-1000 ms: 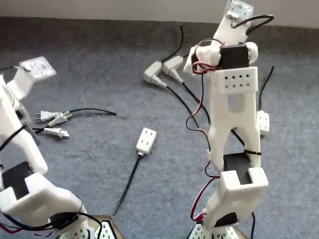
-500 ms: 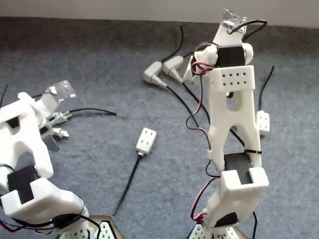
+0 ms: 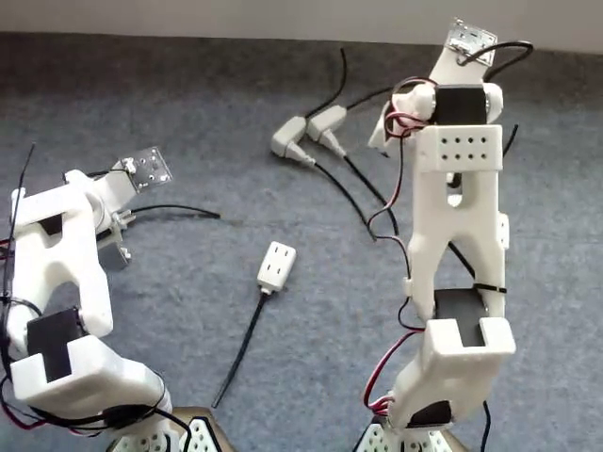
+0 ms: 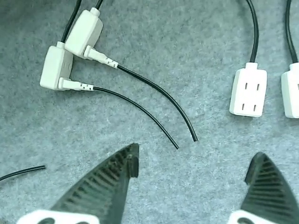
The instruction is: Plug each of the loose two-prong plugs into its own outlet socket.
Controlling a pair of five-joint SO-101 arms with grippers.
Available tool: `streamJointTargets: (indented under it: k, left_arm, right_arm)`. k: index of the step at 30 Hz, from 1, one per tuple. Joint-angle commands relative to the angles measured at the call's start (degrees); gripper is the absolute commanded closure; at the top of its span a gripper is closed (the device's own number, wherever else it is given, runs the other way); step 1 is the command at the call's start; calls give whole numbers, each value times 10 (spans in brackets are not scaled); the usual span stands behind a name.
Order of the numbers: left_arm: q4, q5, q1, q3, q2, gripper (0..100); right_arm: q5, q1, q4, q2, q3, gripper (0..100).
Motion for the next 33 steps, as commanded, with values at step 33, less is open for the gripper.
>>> streamJointTargets:
  k: [33]
  left_arm:
    - [-62, -590, -18, 96, -22, 962]
  right_arm:
    - [7, 12, 22, -28, -1, 646]
